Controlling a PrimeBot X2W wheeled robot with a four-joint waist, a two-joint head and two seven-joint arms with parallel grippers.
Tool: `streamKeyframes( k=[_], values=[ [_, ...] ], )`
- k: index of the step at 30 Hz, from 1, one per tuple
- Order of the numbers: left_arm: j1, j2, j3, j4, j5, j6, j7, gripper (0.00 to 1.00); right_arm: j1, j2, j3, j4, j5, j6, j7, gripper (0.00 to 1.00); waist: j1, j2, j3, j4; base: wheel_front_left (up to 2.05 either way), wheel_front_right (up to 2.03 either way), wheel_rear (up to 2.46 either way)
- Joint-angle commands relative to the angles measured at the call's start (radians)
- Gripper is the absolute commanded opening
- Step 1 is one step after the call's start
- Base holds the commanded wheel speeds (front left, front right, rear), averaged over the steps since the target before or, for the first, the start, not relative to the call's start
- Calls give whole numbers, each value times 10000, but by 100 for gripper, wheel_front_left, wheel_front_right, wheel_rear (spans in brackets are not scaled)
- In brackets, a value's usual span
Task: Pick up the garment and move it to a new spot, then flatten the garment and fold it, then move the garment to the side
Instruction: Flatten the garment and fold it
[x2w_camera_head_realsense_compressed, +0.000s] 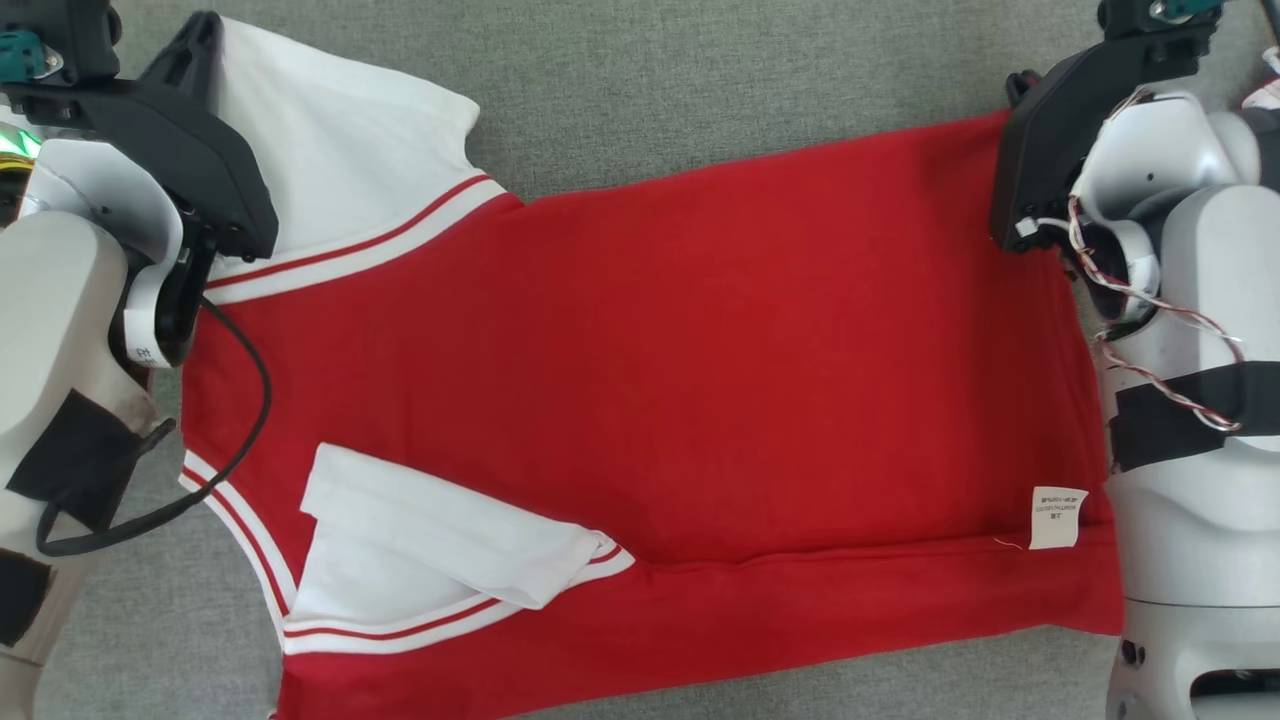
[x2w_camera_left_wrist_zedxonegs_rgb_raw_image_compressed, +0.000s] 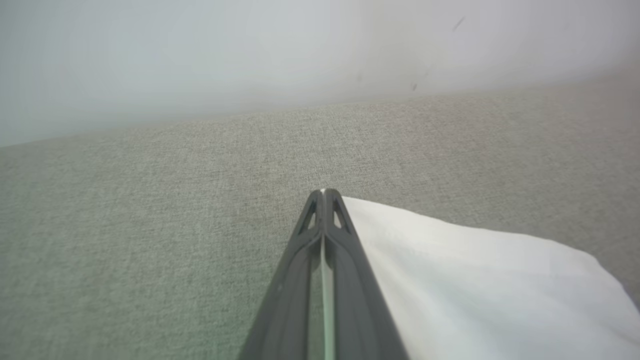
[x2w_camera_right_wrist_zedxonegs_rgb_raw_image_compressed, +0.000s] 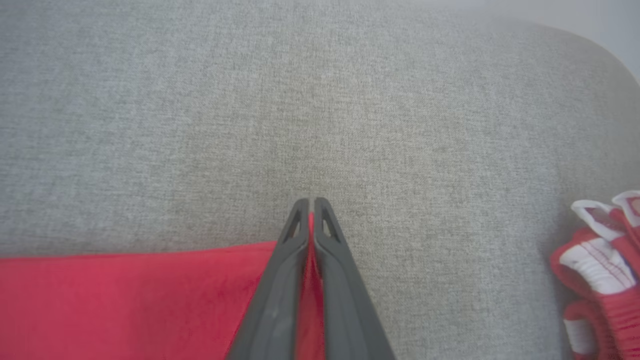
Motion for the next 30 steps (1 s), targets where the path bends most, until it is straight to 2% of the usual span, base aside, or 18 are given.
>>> streamKeyframes(
  k=[1,11,19,24,30],
  values=[
    [-127,-16,46,84,116,-86,-330,0,122,144,-71,150,-126,26,-212,0,-2,-1,-40,-39,0,0,0],
    [-445,-251,164,406,364,-398,-2069,0,-108,517,-802,647,-831,26,-1771,0,-2,-1,-163,-96,0,0,0],
    [-298,-460,470,261,-2,-1038,-3259,0,-78,724,-1128,862,-1016,26,-2911,0,-2,-1,-489,64,0,0,0],
    [334,-543,626,-121,-546,-1498,-3381,0,352,697,-1192,705,-761,26,-3194,0,-2,-1,-815,209,0,0,0],
    [2204,-406,959,-1696,-1520,-1805,-3561,0,1627,352,-1173,-18,-228,26,-3452,0,-2,-1,-1371,483,0,0,0]
  ],
)
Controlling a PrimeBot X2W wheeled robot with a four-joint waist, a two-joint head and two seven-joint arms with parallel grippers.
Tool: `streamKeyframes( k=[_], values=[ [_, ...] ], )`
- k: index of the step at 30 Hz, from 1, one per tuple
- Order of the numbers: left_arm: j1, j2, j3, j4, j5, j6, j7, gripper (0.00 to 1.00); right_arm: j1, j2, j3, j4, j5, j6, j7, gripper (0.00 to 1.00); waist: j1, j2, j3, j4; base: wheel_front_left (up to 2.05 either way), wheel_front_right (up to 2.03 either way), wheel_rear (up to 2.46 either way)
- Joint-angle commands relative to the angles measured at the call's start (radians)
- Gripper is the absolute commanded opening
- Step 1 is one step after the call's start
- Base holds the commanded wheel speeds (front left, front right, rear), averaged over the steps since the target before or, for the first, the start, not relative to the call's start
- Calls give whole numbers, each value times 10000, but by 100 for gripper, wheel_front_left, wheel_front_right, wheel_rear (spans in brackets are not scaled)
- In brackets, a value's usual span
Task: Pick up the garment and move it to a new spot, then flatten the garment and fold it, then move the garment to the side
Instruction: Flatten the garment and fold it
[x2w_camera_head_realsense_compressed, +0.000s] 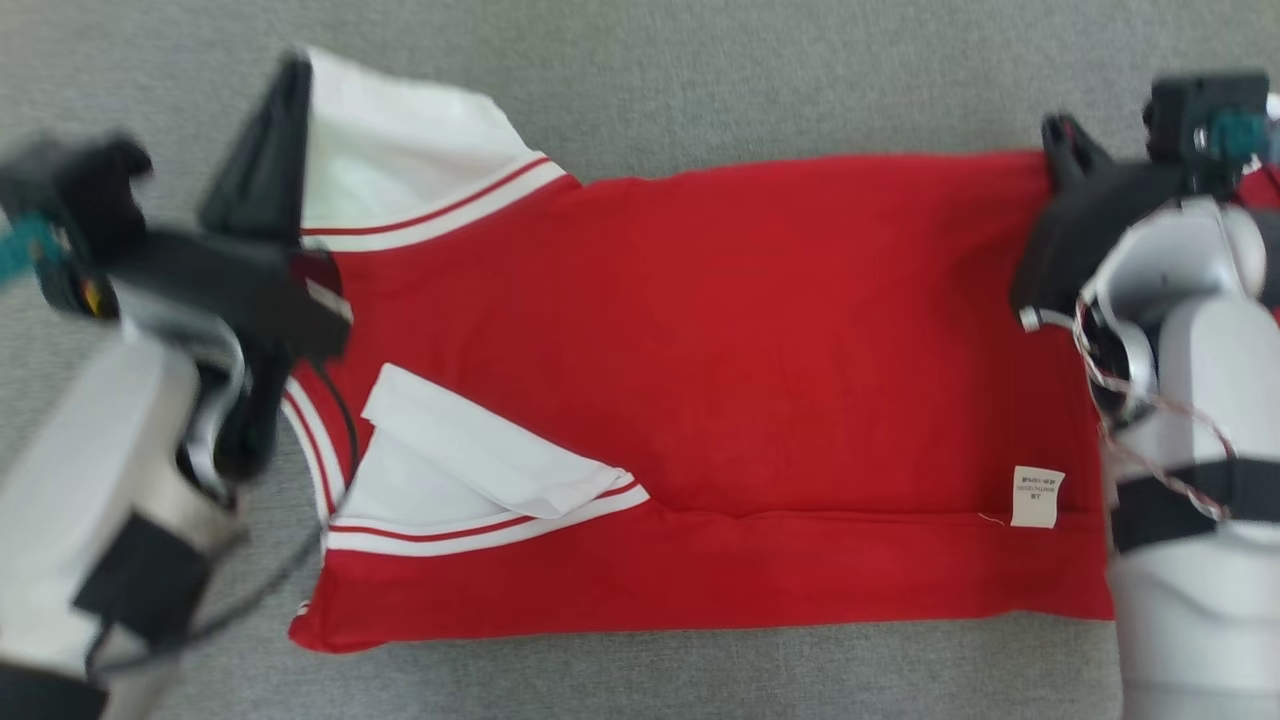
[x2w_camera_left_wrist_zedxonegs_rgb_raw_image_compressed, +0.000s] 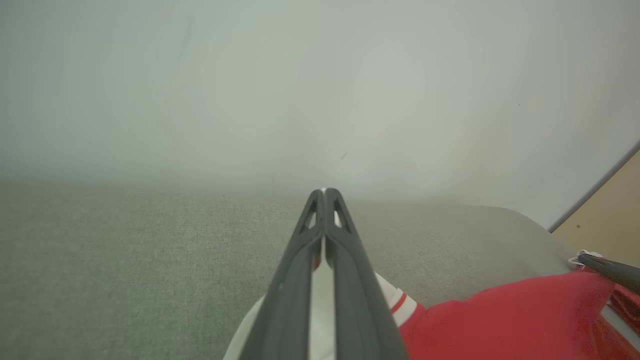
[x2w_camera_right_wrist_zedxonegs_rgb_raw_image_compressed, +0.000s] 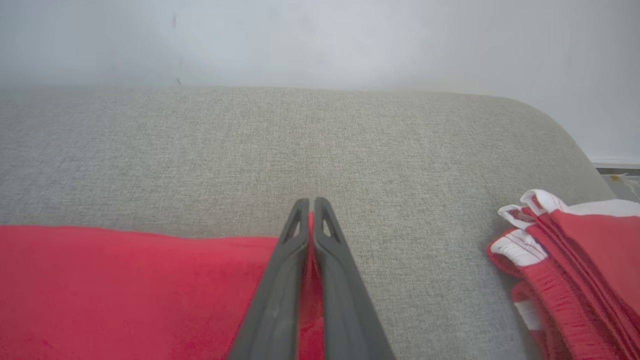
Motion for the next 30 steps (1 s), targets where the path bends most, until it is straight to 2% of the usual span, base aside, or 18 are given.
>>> streamKeyframes(
  k=[1,5,9,12,18,22,30],
  values=[
    [556,76,72,-360,-205,-4,-71,0,422,-107,1,-176,159,26,-97,0,1,-1,-354,249,0,0,0],
    [2332,142,315,-2058,-674,245,-188,0,1513,-390,-29,-993,480,26,-540,0,1,-1,-683,455,0,0,0],
    [3876,268,459,-3569,-790,723,-235,0,2390,-612,-67,-1520,662,26,-1077,0,1,-1,-867,635,0,0,0],
    [4790,137,579,-4362,-896,1028,-272,0,2866,-768,-191,-1710,707,26,-1456,0,1,-1,-1009,788,0,0,0],
    [6093,-135,672,-5296,-944,1305,-286,0,3600,-1116,-413,-1829,651,26,-1755,0,1,-1,-1256,957,0,0,0],
    [6619,-337,575,-5583,-1097,1311,-292,0,4080,-1292,-523,-1898,746,24,-1717,0,1,-1,-1432,1041,0,0,0],
    [7422,-518,835,-6042,-1401,1430,-289,0,5084,-1223,-730,-2723,1092,24,-1639,0,1,-1,-1764,1105,0,0,0]
  ],
)
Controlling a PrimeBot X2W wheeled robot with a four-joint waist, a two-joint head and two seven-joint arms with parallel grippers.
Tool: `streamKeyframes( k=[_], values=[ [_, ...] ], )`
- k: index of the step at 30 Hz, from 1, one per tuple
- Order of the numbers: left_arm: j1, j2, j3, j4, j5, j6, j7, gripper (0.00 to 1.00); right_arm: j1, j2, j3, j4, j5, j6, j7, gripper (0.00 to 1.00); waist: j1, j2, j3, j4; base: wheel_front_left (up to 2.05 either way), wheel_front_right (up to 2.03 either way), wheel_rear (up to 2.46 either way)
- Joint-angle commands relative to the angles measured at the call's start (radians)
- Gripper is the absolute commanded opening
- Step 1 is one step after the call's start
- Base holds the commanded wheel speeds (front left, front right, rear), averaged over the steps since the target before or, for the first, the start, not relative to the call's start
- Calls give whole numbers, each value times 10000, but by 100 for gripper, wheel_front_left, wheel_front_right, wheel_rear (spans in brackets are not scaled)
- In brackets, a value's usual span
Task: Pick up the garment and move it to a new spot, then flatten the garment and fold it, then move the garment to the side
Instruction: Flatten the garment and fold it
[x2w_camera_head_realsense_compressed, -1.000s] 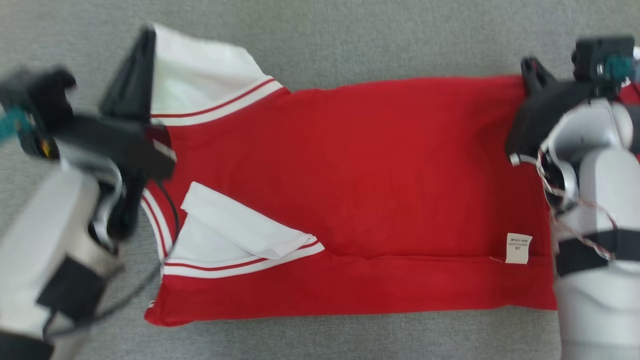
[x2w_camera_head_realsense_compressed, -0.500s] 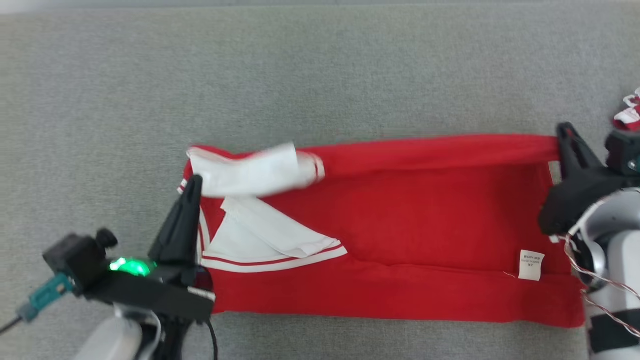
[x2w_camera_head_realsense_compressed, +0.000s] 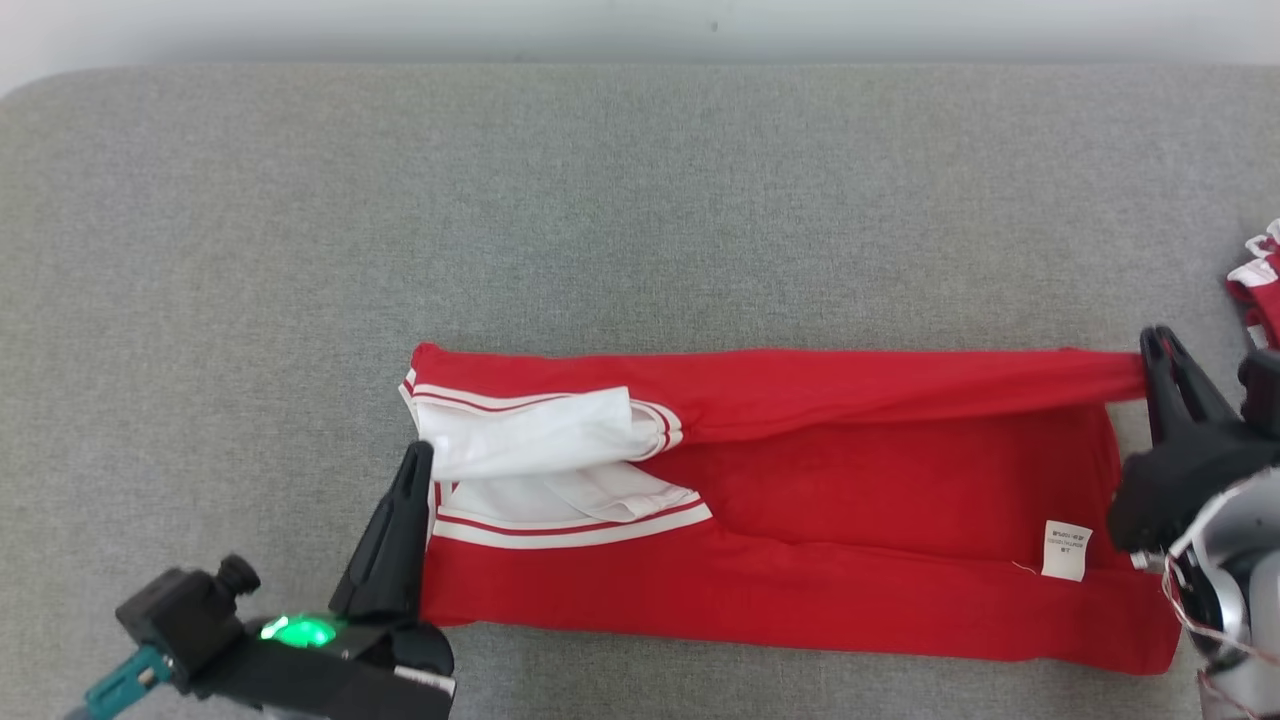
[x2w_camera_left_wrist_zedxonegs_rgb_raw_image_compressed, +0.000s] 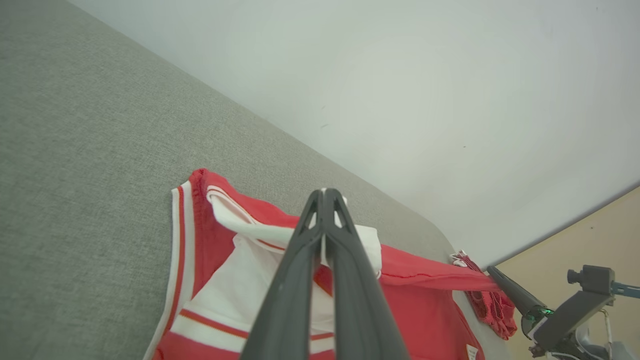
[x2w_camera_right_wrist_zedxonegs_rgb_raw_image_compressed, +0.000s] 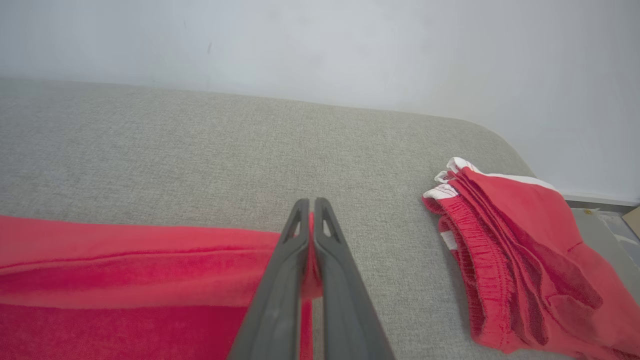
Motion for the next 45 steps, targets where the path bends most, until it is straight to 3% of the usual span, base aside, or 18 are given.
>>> streamKeyframes(
  k=[1,8,18,19,20,22,23,24,30,35,40,45],
  values=[
    [293,-6,57,-103,-121,56,-31,0,327,71,-74,-187,107,22,29,0,1,0,-102,22,0,0,0],
    [959,104,-96,-201,-250,150,142,0,1098,166,-170,-530,91,22,268,0,1,0,-206,-22,0,0,0],
    [1488,31,-234,680,-421,297,200,0,1829,89,127,-569,-285,22,772,0,1,0,-328,2,0,0,0],
    [1509,40,-226,754,-458,287,211,0,1869,106,120,-532,-261,22,818,20,1,0,-341,3,0,0,0],
    [1532,74,-270,849,-472,276,268,0,1894,142,93,-500,-216,22,837,100,1,0,-355,2,0,0,0],
    [1554,128,-321,1006,-406,311,317,0,1875,230,-11,-491,-142,22,801,100,1,0,-372,-1,0,0,0],
    [1520,169,-388,1090,-302,344,361,28,1868,271,-46,-504,-123,22,758,100,1,0,-382,1,0,0,0],
    [1485,150,-407,1147,-257,367,363,100,1841,346,-106,-538,-97,22,713,100,1,0,-389,5,0,0,0],
    [1136,345,-520,1693,632,727,233,100,1711,976,-807,-877,342,22,956,100,1,0,-496,34,0,0,0],
    [736,501,-252,1864,2735,1165,-22,100,1864,1669,-1609,-1131,693,22,1975,100,1,0,-684,117,0,0,0],
    [844,-91,507,1559,5032,1590,-29,100,1884,2018,-2064,-1186,772,24,3003,100,1,0,-813,161,0,0,0],
    [1171,-897,1303,1477,6445,1592,-32,100,1389,2164,-2299,-850,859,24,3706,100,1,0,-824,138,0,0,0]
  ],
)
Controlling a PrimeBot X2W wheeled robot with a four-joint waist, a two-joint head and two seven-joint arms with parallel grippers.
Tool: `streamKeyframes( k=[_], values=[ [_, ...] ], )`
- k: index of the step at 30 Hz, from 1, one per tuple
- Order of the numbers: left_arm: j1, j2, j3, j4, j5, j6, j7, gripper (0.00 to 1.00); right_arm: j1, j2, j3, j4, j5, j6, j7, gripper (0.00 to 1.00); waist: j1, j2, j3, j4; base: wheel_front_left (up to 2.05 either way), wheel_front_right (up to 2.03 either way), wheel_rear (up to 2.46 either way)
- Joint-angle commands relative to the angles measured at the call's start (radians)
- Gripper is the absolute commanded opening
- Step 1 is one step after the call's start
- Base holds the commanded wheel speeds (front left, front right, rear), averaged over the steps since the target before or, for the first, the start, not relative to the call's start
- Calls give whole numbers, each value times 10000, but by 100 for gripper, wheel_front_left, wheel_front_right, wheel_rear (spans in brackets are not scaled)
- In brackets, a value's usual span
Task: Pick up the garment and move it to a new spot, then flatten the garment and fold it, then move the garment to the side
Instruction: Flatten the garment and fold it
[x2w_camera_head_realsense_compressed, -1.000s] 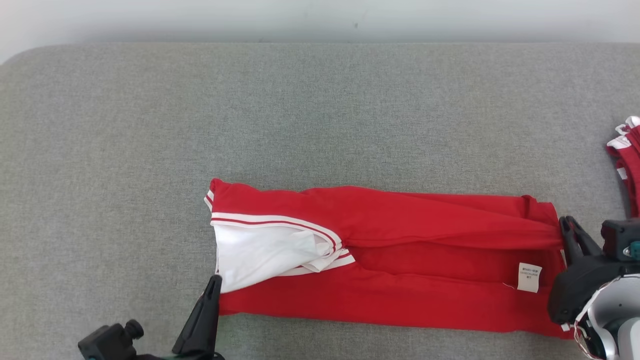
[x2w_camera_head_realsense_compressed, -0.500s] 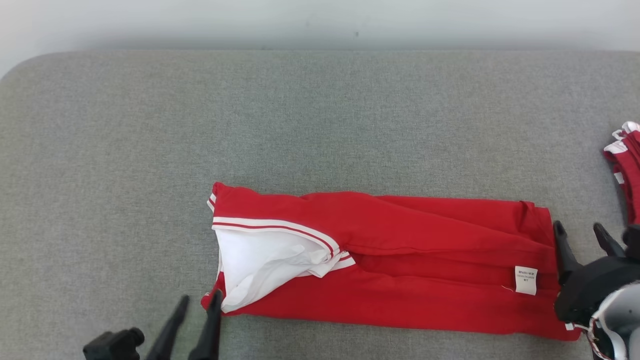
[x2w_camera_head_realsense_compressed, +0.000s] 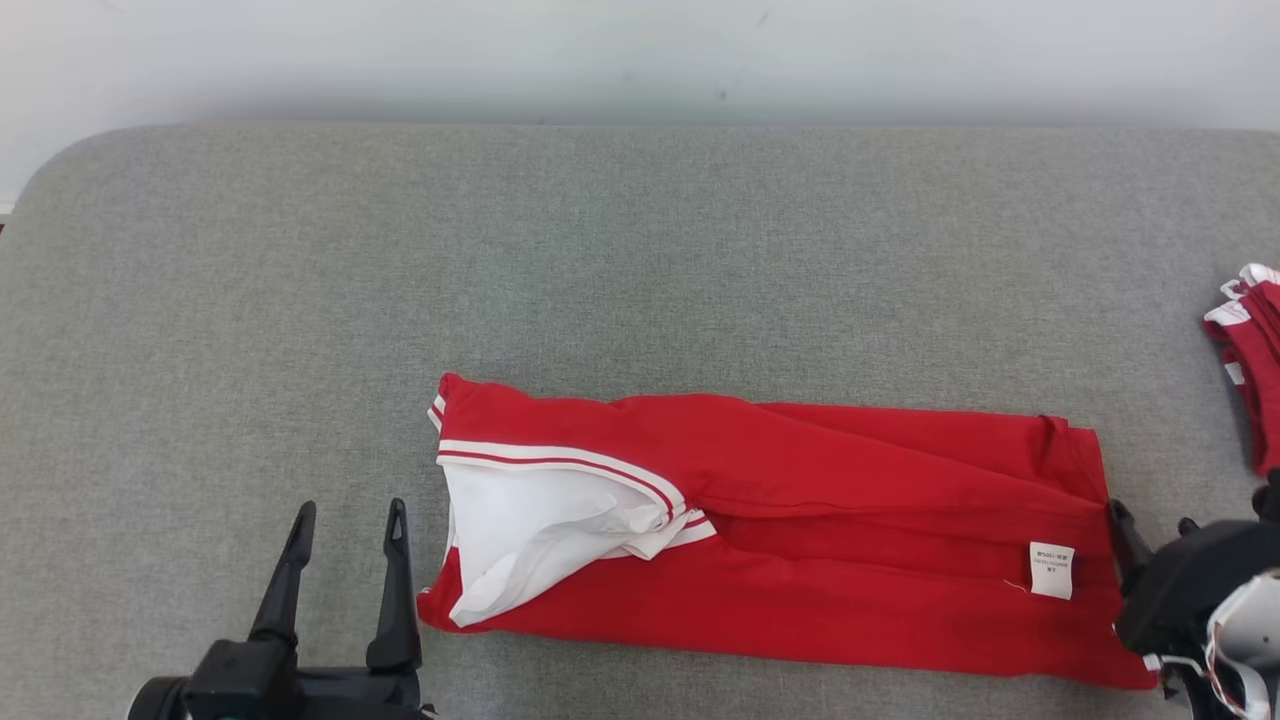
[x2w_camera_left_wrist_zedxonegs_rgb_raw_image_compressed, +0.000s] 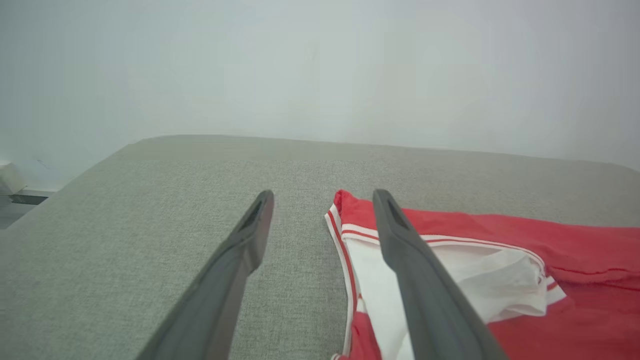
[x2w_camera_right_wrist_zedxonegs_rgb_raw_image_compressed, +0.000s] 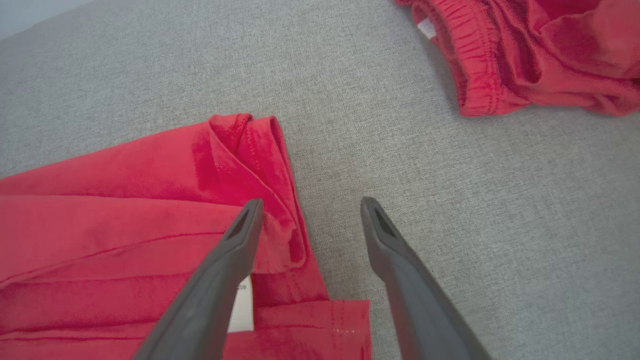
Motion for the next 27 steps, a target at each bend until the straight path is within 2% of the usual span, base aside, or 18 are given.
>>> streamKeyframes(
  k=[1,4,10,17,21,22,23,25,26,27],
  values=[
    [207,-316,265,-9,348,-121,-24,100,-303,54,51,194,70,24,230,100,0,0,26,-15,0,0,0],
    [362,-733,647,46,685,-378,-24,100,-617,-67,62,541,5,24,686,100,0,0,73,7,0,0,0],
    [466,-1222,1147,229,1097,-832,-25,100,-960,-224,-35,1112,-278,26,1559,100,0,0,173,138,0,0,0],
    [539,-1674,1745,452,1386,-1381,-26,100,-787,-73,233,1514,93,26,2778,100,0,0,266,311,0,0,0],
    [552,-1848,2034,554,1528,-1599,-26,100,-841,36,652,1464,469,28,3038,100,0,0,309,318,0,0,0],
    [547,-1889,2100,586,1576,-1667,-26,100,-854,53,782,1469,538,28,3066,94,0,0,316,308,0,0,0],
    [543,-1928,2153,600,1607,-1708,-26,100,-889,60,876,1478,571,28,3084,94,0,0,324,297,0,0,0],
    [534,-2002,2239,656,1694,-1806,-26,100,-983,66,1037,1536,561,29,3060,76,0,0,338,290,0,0,0],
    [524,-2036,2264,688,1715,-1861,-26,100,-1038,61,1062,1604,527,28,3030,49,0,0,340,298,0,0,0],
    [509,-2072,2286,726,1723,-1928,-26,100,-1084,42,1083,1676,497,28,2993,33,0,0,340,314,0,0,0]
  ],
)
